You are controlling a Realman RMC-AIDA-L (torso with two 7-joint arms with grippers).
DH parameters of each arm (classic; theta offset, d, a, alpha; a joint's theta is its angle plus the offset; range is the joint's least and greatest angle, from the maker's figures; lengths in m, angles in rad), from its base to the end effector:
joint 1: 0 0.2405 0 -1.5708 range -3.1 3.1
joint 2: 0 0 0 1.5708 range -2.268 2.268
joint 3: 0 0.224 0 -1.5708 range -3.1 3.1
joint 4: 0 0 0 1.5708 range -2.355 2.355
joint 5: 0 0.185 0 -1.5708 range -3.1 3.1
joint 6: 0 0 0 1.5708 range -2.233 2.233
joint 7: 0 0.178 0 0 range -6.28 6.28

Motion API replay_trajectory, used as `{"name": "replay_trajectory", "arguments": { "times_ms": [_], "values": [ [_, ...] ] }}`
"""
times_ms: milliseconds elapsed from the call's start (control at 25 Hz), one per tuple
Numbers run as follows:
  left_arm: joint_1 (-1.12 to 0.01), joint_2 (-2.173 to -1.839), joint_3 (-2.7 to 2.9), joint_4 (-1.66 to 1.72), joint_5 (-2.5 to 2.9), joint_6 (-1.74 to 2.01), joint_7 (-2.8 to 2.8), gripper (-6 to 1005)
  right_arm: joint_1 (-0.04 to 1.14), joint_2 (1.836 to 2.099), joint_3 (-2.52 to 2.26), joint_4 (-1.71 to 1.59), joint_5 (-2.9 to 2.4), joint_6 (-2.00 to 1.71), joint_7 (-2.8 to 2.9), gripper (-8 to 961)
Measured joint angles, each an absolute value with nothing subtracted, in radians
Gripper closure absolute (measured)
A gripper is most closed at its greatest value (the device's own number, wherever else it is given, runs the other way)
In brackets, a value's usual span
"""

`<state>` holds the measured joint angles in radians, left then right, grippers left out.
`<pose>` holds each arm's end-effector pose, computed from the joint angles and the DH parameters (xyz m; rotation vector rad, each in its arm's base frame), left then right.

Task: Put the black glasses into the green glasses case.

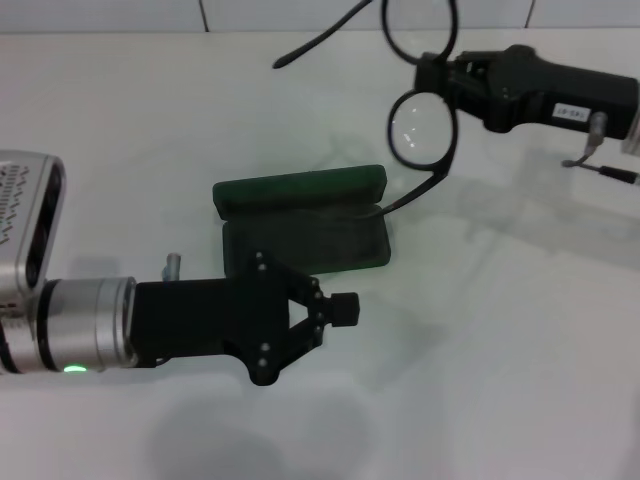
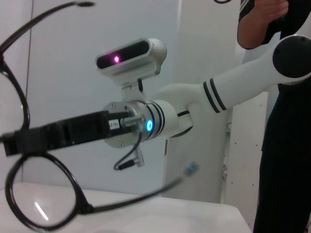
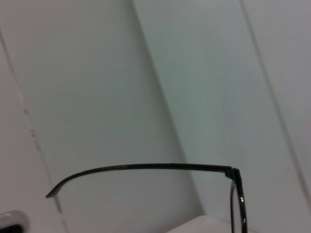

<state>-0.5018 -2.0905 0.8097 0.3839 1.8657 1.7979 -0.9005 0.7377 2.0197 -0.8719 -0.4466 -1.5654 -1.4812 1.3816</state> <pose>-0.1793 0.2352 -0.0466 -2.8856 -0.1723 -1.1088 0.1226 0.3562 -0.0067 -2.6555 0.5405 1.1033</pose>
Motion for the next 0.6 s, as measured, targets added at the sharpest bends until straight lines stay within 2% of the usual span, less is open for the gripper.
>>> {"name": "replay_trajectory", "arguments": {
  "times_ms": [240,600],
  "values": [
    [-0.514,-2.093,0.81,0.374,1.845,1.798,-0.885,1001,0.754,2.027,-0.898,-0.407,-1.556,-1.515,1.376,857],
    [-0.521,-2.092,0.811,0.373,1.821,1.796,-0.881,1001,0.764,2.028,-0.947,-0.349,-1.527,-1.524,1.355,857]
  ]
}}
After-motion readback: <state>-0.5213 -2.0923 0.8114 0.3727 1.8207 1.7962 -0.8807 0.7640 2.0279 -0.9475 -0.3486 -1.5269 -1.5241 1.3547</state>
